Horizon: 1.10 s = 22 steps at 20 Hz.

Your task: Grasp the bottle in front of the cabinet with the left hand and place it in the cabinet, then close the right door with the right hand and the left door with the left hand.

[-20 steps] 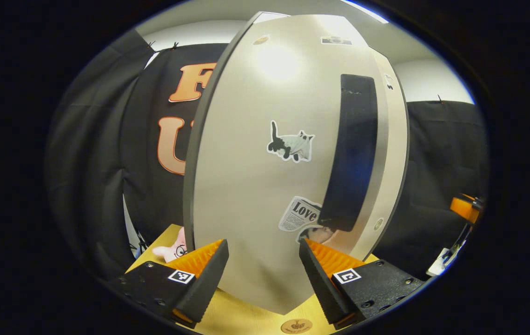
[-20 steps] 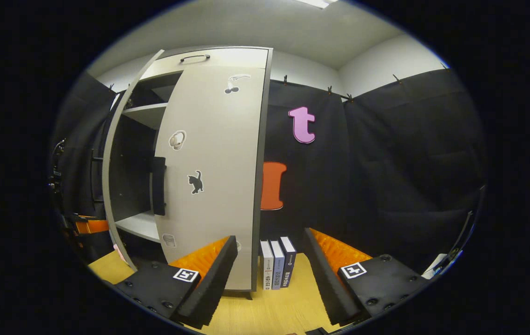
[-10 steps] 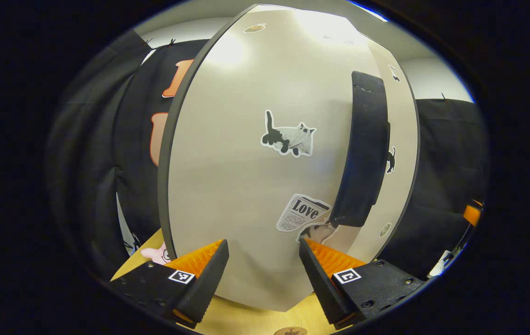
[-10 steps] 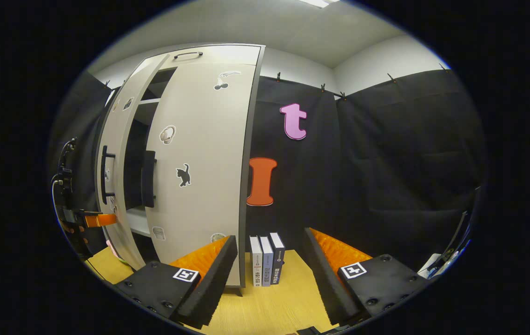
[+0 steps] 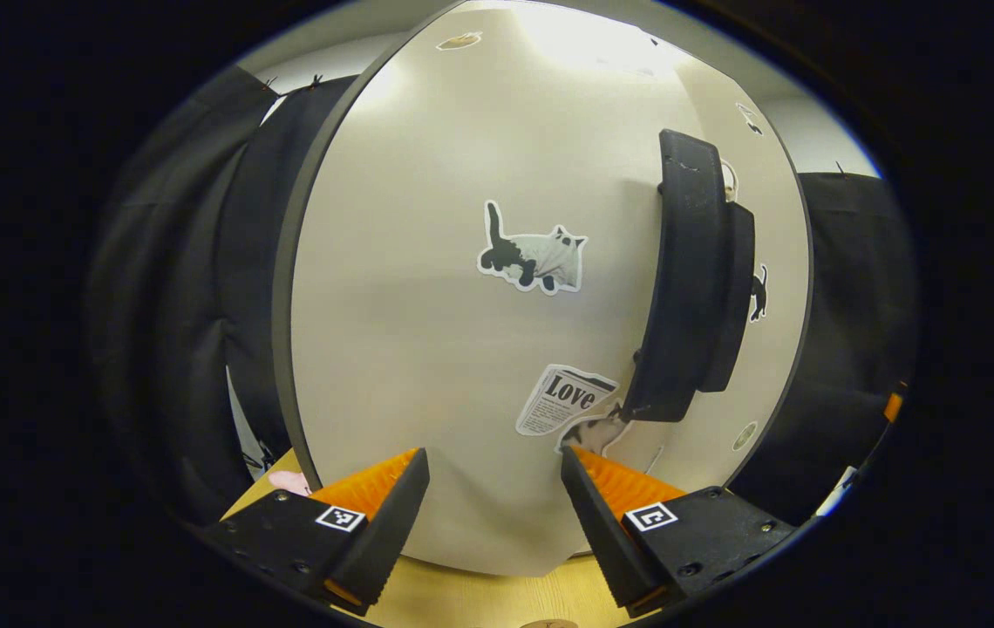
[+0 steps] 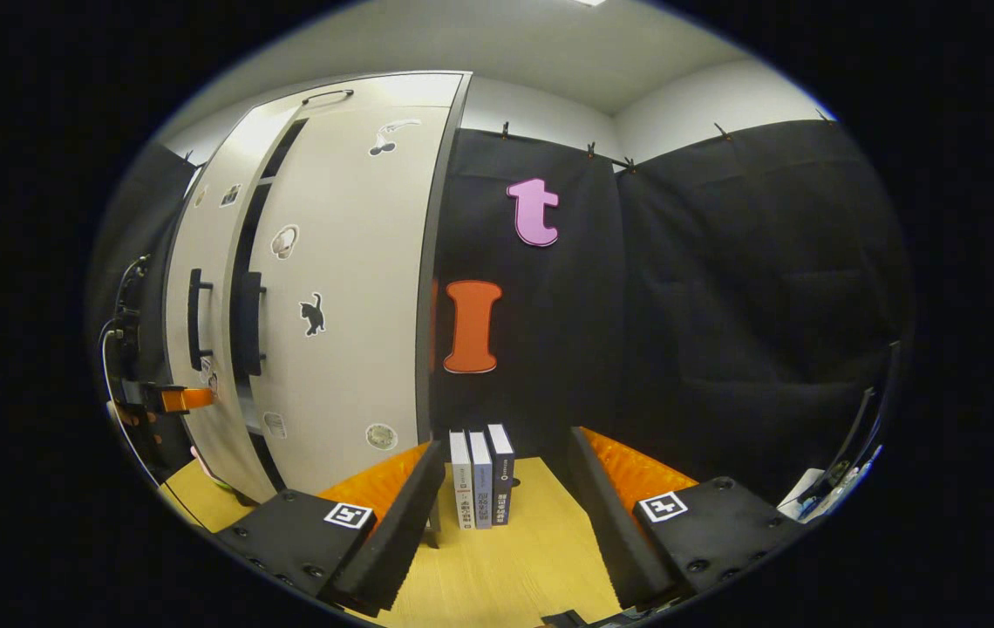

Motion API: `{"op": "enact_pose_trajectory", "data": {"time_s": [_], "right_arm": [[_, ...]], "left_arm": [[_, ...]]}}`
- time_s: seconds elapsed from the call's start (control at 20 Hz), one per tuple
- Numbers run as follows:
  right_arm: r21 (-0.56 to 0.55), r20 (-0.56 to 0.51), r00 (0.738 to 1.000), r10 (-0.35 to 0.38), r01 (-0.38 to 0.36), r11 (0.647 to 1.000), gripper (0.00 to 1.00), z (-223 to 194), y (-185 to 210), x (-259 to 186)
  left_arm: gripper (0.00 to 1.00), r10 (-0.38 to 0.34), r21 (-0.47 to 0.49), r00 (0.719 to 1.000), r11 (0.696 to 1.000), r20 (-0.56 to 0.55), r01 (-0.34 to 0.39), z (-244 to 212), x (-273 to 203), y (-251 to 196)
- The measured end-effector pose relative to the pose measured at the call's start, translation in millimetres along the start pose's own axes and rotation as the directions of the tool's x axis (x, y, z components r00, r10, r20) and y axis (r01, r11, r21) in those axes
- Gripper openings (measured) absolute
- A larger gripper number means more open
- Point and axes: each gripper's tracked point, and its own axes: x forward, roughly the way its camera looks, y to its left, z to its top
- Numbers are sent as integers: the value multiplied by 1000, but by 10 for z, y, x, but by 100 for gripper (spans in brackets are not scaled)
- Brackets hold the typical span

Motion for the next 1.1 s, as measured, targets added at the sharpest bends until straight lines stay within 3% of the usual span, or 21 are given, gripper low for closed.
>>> {"op": "enact_pose_trajectory", "data": {"time_s": [0.55,1.1], "right_arm": [[4,26,996,87,-88,996,95,145,75,-28],[3,41,993,111,-111,994,95,307,-69,-142]], "left_arm": [[93,1,12,1000,1000,22,-1,296,-673,-73],[93,5,36,997,999,73,-8,603,-1256,-135]]}}
